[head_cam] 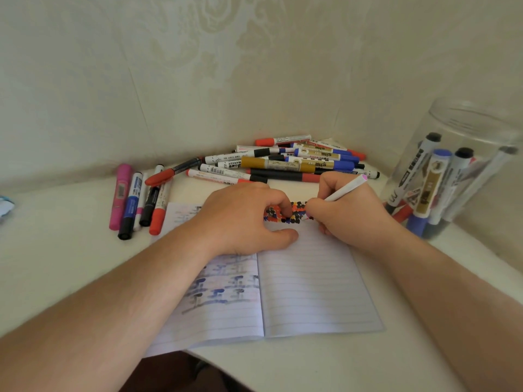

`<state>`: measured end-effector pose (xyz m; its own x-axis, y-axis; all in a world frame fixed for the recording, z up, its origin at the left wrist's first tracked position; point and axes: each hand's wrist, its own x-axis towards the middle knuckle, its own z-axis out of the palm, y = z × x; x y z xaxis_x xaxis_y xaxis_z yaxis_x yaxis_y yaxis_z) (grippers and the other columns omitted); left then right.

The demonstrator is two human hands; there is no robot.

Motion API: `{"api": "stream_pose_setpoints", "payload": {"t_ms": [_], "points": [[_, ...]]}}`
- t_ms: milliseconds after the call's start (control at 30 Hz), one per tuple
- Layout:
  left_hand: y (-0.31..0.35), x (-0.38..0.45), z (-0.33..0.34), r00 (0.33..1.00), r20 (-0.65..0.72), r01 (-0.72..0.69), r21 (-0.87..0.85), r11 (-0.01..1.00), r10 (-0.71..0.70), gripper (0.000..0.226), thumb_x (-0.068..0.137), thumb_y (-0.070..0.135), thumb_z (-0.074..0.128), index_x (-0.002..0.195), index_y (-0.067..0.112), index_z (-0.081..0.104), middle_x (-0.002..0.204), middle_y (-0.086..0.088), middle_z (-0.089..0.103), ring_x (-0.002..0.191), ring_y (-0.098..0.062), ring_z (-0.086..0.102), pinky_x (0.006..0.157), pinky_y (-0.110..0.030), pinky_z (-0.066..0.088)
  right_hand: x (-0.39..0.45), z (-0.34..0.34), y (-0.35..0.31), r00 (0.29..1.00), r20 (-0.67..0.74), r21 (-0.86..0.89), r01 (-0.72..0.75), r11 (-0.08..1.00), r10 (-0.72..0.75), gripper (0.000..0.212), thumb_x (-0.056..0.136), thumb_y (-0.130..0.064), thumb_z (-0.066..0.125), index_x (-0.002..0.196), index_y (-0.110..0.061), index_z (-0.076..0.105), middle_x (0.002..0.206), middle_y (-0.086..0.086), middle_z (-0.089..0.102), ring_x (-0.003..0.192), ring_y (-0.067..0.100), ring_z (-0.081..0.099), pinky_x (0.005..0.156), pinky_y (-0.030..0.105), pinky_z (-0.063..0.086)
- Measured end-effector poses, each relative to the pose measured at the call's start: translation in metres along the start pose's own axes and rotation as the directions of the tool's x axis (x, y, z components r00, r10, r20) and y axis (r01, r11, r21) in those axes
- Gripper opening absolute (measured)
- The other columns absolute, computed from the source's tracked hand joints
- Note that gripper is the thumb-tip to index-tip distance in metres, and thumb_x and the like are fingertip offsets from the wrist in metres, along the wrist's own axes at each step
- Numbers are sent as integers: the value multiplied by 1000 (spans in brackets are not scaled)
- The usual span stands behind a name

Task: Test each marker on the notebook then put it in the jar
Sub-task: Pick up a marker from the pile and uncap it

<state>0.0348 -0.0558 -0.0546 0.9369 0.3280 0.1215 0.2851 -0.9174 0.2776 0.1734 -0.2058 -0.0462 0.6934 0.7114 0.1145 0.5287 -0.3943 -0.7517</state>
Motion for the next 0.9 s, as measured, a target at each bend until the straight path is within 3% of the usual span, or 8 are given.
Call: {"api": "stream_pose_setpoints", "payload": {"t_ms": [333,500,600,667,733,767,833,900], "points": [[1,-2,-2,1000,13,-2,-15,1000,3,40,70,82,53,103,58,55,91,26,49,91,-2,49,70,-30,38,1,0,0,999,25,50,-33,998,32,23,87,-10,74,79,0,56,61,13,69,46,12,64,52,33,51],[1,-4,-2,1000,-11,-23,-34,999,23,42,73,78,57,109,56,54,88,25,48,89,-3,47,68,-30,36,3,0,0,999,34,41,-21,999,19,24,87,-10,73,74,-9,54,56,6,64,45,10,63,49,31,49],[-2,-4,0,998,-41,-47,-115,992,42,36,87,58,63,119,50,48,87,22,49,88,-3,46,68,-32,38,3,-1,0,998,60,62,-13,998,9,25,88,-10,73,73,-10,53,53,3,61,44,11,61,48,30,47],[-9,-3,3,996,-85,-60,-250,966,40,30,100,27,55,125,39,45,91,16,54,89,-4,49,71,-32,40,3,-1,1,1000,18,138,-3,990,1,22,88,-9,74,76,-7,56,58,8,63,46,14,57,49,32,46],[-14,-2,4,996,-93,-48,-348,936,16,36,104,9,43,131,33,41,103,15,61,96,-4,54,78,-28,43,3,-4,2,999,-16,294,40,955,-37,22,91,-11,77,81,-7,58,62,10,65,53,19,56,54,39,46],[-15,-2,3,996,-91,-42,-371,928,8,37,105,7,41,132,32,39,108,17,64,100,-3,57,82,-25,44,2,-6,1,998,-6,415,63,908,-66,23,91,-11,79,82,-8,58,62,6,67,56,23,55,54,40,45],[-14,-1,3,995,-95,-40,-395,918,2,31,107,9,45,128,32,38,112,20,69,107,0,60,88,-20,45,0,-8,-1,990,56,638,62,767,-127,20,86,-17,78,82,-12,59,68,5,70,54,24,46,49,29,37],[-14,0,3,995,-96,-38,-422,906,-3,23,107,14,50,118,31,38,110,21,72,109,2,62,91,-21,47,0,-9,-3,986,108,713,13,701,-128,13,86,-21,75,81,-16,64,68,6,64,53,19,44,45,24,34]]}}
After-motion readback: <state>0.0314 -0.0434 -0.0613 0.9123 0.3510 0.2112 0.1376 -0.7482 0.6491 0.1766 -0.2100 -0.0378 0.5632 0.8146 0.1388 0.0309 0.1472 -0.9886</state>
